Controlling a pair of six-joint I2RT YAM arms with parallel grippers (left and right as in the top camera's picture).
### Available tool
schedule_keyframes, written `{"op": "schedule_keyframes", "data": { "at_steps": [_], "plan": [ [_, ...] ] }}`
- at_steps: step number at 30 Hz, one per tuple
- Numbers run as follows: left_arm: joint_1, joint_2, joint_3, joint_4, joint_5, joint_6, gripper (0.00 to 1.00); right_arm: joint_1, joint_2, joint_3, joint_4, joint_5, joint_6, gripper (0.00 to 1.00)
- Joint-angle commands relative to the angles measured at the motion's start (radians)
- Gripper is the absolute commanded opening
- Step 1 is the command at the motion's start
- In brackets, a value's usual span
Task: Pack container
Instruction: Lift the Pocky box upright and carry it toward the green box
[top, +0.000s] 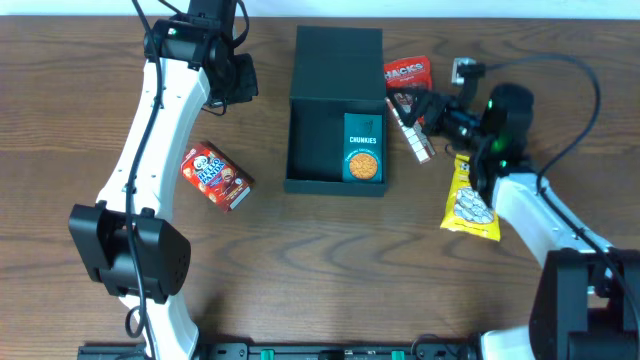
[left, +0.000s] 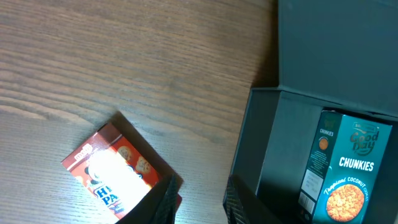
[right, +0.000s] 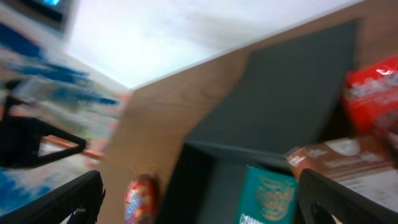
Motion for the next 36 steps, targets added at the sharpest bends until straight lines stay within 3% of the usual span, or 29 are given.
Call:
{"op": "schedule_keyframes", "data": {
  "at_steps": [1,8,10,13,17,18,19,23,30,36],
  "plan": [
    [0.004,0.003,0.008,-0.005,-0.004,-0.018,0.28,-0.003,-0.008,0.114,-0.143,0.149,-0.188,0.99],
    [0.004,0.003,0.008,-0.003,-0.005,-0.022,0.28,0.02,-0.008,0.299,-0.523,0.417,-0.378,0.99],
    [0.004,0.003,0.008,0.001,-0.005,-0.023,0.29,0.035,-0.008,0.312,-0.566,0.431,-0.464,0.99],
    [0.004,0.003,0.008,0.002,-0.005,-0.025,0.29,0.041,-0.008,0.312,-0.579,0.418,-0.484,0.99],
    [0.004,0.003,0.008,0.001,-0.005,-0.025,0.29,0.04,-0.008,0.312,-0.603,0.397,-0.484,0.82],
    [0.004,0.003,0.008,0.001,-0.005,-0.025,0.29,0.041,-0.008,0.312,-0.612,0.397,-0.486,0.97],
    [0.004,0.003,0.008,0.002,-0.005,-0.025,0.29,0.043,-0.007,0.312,-0.62,0.397,-0.5,0.99],
    [0.004,0.003,0.008,0.007,-0.005,-0.025,0.29,0.09,0.006,0.311,-0.663,0.483,-0.608,0.99],
    [0.004,0.003,0.008,0.015,-0.004,-0.026,0.3,0.265,0.026,0.311,-0.711,0.898,-0.66,0.99],
    [0.004,0.003,0.008,0.006,-0.004,-0.026,0.3,0.282,0.101,0.311,-0.767,0.923,-0.659,0.99]
  ]
}}
